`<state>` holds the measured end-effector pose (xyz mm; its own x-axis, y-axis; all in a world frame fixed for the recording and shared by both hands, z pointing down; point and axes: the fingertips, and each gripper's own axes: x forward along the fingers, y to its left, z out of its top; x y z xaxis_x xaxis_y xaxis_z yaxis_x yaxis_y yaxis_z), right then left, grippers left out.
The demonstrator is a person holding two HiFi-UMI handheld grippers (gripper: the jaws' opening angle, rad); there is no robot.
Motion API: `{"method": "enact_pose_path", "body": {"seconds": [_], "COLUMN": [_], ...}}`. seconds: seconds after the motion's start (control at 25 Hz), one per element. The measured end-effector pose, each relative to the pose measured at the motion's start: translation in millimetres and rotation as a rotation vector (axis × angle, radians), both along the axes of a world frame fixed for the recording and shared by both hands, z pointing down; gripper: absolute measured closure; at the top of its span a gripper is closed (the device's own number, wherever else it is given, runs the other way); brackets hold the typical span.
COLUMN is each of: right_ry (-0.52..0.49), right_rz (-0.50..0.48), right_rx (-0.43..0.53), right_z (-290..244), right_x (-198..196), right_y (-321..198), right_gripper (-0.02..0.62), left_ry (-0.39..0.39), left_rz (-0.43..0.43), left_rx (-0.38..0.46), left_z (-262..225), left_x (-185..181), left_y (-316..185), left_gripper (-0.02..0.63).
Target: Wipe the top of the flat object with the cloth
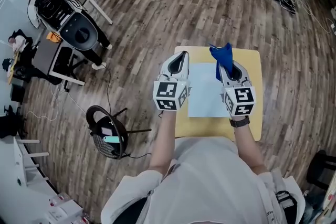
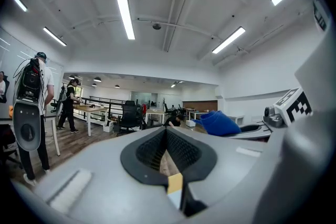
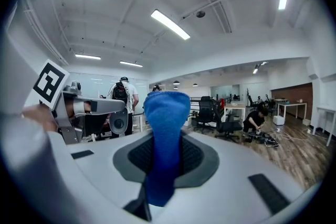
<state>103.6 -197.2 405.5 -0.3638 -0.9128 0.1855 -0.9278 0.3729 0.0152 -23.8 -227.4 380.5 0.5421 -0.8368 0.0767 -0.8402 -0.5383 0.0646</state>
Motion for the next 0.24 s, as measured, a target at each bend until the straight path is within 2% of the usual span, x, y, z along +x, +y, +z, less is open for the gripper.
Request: {"method": "enact_pose_path", "body": {"seconds": [0.24], "right_ry": [0.024], "right_rz": [0.019], "right_rx": [-0.033], "right_z": [16], "right_x": [0], "right_y": [2], "right_gripper": [0.52], "left_ry": [0.001], "left_rz": [0.01], "left_rx": [-0.02], "left_z": [10], "left_x": [-7], "left_y": [3], "left_gripper": [0.596]}}
